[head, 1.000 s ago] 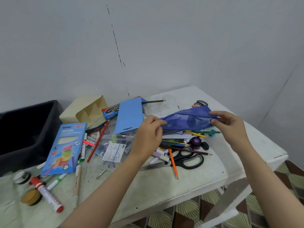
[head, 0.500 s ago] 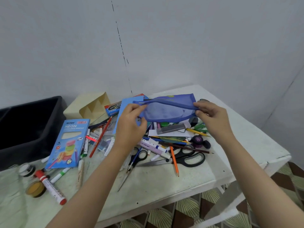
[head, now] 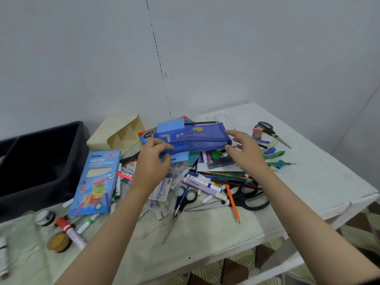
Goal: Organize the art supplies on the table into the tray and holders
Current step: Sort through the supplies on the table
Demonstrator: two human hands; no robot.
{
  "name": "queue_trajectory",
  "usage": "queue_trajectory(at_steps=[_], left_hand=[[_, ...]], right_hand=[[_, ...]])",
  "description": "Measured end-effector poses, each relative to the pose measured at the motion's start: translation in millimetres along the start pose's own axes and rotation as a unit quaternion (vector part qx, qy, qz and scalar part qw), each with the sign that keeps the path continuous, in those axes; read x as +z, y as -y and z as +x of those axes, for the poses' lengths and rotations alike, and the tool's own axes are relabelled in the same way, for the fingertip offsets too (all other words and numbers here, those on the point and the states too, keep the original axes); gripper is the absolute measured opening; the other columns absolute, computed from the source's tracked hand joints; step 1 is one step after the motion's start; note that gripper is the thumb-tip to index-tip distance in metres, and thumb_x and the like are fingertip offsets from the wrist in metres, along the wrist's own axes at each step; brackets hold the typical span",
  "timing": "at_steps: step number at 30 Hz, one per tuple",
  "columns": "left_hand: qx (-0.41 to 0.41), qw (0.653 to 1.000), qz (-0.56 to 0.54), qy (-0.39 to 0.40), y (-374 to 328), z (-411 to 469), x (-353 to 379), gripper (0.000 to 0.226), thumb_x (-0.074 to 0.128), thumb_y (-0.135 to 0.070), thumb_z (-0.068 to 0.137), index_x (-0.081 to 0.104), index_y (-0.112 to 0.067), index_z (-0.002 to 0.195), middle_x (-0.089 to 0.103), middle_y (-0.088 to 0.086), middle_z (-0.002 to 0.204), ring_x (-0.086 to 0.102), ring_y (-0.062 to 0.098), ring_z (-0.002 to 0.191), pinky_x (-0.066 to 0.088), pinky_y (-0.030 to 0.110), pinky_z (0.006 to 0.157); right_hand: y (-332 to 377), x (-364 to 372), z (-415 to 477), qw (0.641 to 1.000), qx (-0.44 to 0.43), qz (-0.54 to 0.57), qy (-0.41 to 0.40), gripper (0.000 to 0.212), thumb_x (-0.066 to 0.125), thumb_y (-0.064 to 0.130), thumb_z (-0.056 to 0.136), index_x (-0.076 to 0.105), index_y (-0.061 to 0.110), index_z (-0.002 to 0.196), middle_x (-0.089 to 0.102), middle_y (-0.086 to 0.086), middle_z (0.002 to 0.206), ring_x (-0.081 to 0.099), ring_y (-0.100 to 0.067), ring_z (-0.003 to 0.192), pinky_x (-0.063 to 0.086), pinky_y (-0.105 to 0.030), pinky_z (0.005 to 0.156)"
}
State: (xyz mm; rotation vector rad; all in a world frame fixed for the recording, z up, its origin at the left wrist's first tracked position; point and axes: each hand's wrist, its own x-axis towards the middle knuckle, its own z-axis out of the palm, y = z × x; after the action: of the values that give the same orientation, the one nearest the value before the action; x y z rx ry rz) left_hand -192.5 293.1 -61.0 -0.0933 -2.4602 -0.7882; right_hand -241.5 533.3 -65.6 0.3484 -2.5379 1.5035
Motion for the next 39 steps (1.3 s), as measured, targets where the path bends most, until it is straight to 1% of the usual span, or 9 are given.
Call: queue_trajectory(at_steps=[7,13,16,21,25,27,31,34,39], left_hand=[[0.028,0.999,-0.022,-0.005,5.5,-4.5,-0.2,0.020,0.063,0.006,0.078,0.070,-0.013,0.076,0.058,0.007,0.107,0.049,0.009,0.100,0.033,0.000,0.077],[0.072,0.995,-0.065,-0.010,0.9,-13.9,1.5,0.020,0.055,-0.005,0.078,0.070,-0.016,0.084,0.057,-0.003,0.107,0.052,0.009,0.099,0.036,0.011,0.085],[0.097,0.993,-0.065,0.030,-2.7,-18.3,4.4,0.024,0.053,-0.007,0.077,0.072,-0.013,0.091,0.061,-0.001,0.107,0.050,0.007,0.101,0.031,0.004,0.089],[0.093,0.990,-0.068,0.081,1.0,-24.7,9.9,0.028,0.053,-0.014,0.082,0.070,-0.015,0.104,0.061,-0.001,0.115,0.048,0.007,0.110,0.037,0.026,0.097],[0.088,0.984,-0.136,0.073,-11.7,-27.0,5.9,0.029,0.056,-0.017,0.085,0.065,-0.021,0.112,0.058,-0.016,0.115,0.050,-0.001,0.113,0.037,0.015,0.098],[0.060,0.972,-0.215,0.078,-27.0,-29.9,5.7,0.031,0.058,-0.020,0.085,0.060,-0.024,0.116,0.058,-0.020,0.118,0.052,-0.005,0.114,0.037,0.011,0.097],[-0.109,0.861,-0.472,0.156,-61.7,-36.7,16.4,0.042,0.058,-0.025,0.082,0.055,-0.014,0.123,0.064,-0.001,0.120,0.060,0.008,0.111,0.054,0.024,0.082],[-0.253,0.745,-0.573,0.230,-78.4,-34.4,28.4,0.039,0.057,-0.037,0.083,0.060,-0.019,0.117,0.066,0.006,0.115,0.063,0.022,0.106,0.055,0.037,0.060],[-0.328,0.650,-0.663,0.171,-87.7,-26.4,44.7,0.039,0.029,-0.027,0.100,0.053,-0.011,0.126,0.060,0.009,0.128,0.058,0.019,0.116,0.044,0.035,0.098]], right_hand=[[-4.8,-4.1,-35.6,0.985,-0.043,-0.166,-0.005,0.031,0.062,0.013,0.081,0.066,0.020,0.112,0.053,-0.001,0.124,0.045,-0.020,0.118,0.031,-0.025,0.096],[-25.2,-0.1,-64.1,0.947,-0.041,-0.317,0.035,0.038,0.059,0.038,0.070,0.073,0.027,0.103,0.052,-0.004,0.136,0.043,-0.030,0.126,0.024,-0.053,0.106],[-29.6,3.9,-67.1,0.948,-0.072,-0.311,-0.009,0.033,0.051,0.042,0.080,0.076,0.025,0.093,0.060,-0.004,0.126,0.050,-0.026,0.114,0.031,-0.042,0.098],[-21.9,4.5,-67.4,0.961,-0.131,-0.225,-0.092,0.029,0.052,0.037,0.086,0.075,0.022,0.090,0.064,0.002,0.103,0.053,-0.016,0.097,0.030,-0.023,0.085],[4.9,6.8,-69.3,0.983,-0.060,-0.025,-0.169,0.010,0.065,0.023,0.085,0.074,0.026,0.088,0.064,0.014,0.081,0.052,-0.001,0.079,0.038,-0.016,0.073],[23.3,8.3,-69.1,0.978,0.012,0.134,-0.161,0.015,0.068,0.012,0.084,0.072,0.026,0.087,0.070,0.008,0.080,0.062,-0.006,0.078,0.048,-0.019,0.072],[51.7,10.0,-68.4,0.930,0.098,0.338,-0.103,0.015,0.067,0.001,0.081,0.063,0.010,0.093,0.069,-0.002,0.063,0.067,-0.011,0.068,0.052,-0.019,0.064],[54.7,11.3,-66.4,0.934,0.105,0.338,-0.054,0.008,0.068,0.000,0.081,0.063,0.005,0.085,0.069,-0.001,0.060,0.066,-0.011,0.061,0.052,-0.018,0.061],[17.3,-6.1,-50.8,0.996,0.039,0.045,-0.067,0.012,0.064,0.012,0.086,0.069,0.022,0.081,0.068,0.012,0.076,0.059,0.003,0.071,0.042,-0.010,0.066]])
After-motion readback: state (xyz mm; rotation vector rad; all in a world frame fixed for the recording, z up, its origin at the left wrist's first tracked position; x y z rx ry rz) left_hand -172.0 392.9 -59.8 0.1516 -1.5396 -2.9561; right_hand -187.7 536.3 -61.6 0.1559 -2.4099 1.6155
